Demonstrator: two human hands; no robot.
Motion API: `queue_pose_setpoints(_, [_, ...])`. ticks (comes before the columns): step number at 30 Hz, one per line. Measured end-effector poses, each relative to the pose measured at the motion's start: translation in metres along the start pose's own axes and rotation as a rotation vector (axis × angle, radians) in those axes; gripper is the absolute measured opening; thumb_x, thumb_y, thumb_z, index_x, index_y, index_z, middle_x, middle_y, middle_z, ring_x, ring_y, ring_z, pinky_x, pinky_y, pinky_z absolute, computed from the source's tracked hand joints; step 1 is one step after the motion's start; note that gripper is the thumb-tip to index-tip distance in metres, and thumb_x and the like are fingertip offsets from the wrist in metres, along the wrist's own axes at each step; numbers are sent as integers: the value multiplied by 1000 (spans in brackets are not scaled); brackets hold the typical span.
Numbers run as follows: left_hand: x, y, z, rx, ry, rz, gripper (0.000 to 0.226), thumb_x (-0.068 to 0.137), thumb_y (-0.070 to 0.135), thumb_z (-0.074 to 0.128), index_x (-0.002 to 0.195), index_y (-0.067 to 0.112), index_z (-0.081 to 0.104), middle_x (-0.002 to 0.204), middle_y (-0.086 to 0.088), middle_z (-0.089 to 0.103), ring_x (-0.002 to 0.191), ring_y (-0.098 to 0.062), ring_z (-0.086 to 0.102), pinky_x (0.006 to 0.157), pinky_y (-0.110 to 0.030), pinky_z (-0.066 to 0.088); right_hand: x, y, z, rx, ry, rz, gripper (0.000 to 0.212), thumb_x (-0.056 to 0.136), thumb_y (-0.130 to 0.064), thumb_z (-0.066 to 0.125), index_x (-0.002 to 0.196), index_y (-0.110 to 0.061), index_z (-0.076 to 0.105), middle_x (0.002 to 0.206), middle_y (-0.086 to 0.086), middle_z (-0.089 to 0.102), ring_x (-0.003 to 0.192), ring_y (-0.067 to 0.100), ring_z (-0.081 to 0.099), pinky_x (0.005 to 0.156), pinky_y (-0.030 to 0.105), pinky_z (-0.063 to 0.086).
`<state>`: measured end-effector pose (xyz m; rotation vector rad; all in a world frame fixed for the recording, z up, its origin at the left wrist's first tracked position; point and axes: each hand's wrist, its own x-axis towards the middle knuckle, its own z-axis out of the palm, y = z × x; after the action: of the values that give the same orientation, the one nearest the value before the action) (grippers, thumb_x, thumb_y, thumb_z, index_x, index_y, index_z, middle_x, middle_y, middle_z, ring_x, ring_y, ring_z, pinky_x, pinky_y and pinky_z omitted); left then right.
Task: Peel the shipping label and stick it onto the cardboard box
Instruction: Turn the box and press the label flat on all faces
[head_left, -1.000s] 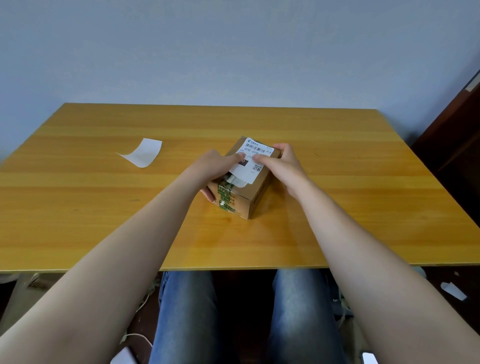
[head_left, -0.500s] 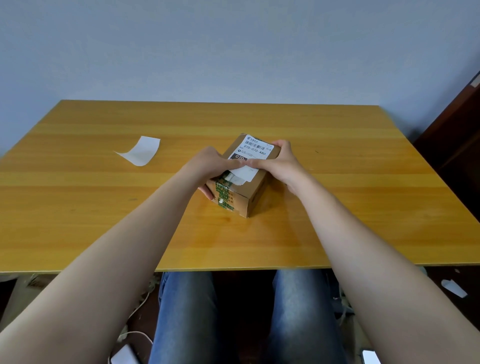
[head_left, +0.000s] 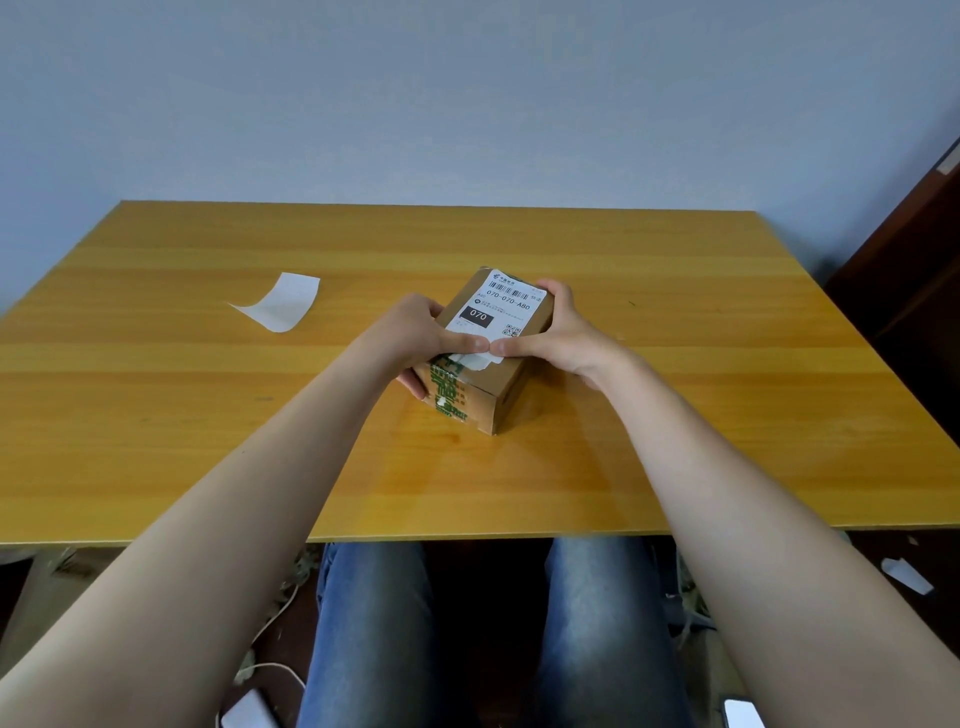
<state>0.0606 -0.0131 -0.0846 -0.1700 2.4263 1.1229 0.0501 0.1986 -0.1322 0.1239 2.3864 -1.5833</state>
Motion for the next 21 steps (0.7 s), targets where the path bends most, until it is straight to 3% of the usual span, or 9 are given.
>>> queue_pose_setpoints(4, [3, -5, -3, 6, -56, 3, 86, 75, 40, 94, 146, 19, 50, 119, -9, 71, 87, -37, 79, 72, -53, 67, -1, 1, -1, -43, -77, 14, 163, 32, -54, 103, 162, -36, 7, 156, -2, 42, 143, 21, 40, 120, 45, 36])
queue_pose_setpoints(8, [1, -4, -8, 69, -142, 34, 77, 76, 42, 92, 140, 18, 57, 121, -5, 71, 106, -31, 74, 75, -54, 67, -4, -1, -2, -6, -109, 21, 153, 54, -29, 104, 166, -29, -1, 160, 0, 40, 144, 19, 38, 122, 41, 33])
queue_pose_setpoints(12, [-3, 3, -12, 247, -153, -2, 78, 86, 56, 80, 147, 20, 50, 137, -7, 63, 125, -32, 61, 85, -62, 62, -6, -7, -2, -57, -83, 12, 162, 40, -42, 103, 167, -30, 3, 162, 0, 39, 146, 21, 37, 122, 42, 33])
queue_pose_setpoints(15, [1, 4, -11, 226, -130, -16, 75, 89, 63, 71, 143, 14, 55, 129, -9, 67, 118, -32, 65, 82, -58, 63, -5, -11, -3, -91, -81, 15, 134, 67, -36, 98, 167, -27, 10, 163, -3, 39, 147, 19, 38, 115, 33, 34])
queue_pose_setpoints(18, [8, 8, -6, 131, -47, 9, 64, 94, 61, 65, 130, 8, 61, 106, -6, 72, 93, -23, 70, 68, -42, 60, -6, -17, -3, -93, 3, 18, 102, 87, -46, 81, 166, -31, 19, 164, -5, 38, 146, 20, 41, 111, 34, 37])
queue_pose_setpoints(21, [11, 13, -2, 81, -1, 31, 54, 99, 56, 61, 121, 7, 63, 96, -5, 72, 84, -23, 71, 65, -39, 59, -3, -20, 2, -66, 77, 1, 88, 96, -43, 72, 166, -27, 21, 161, -5, 43, 129, 16, 51, 96, 30, 38])
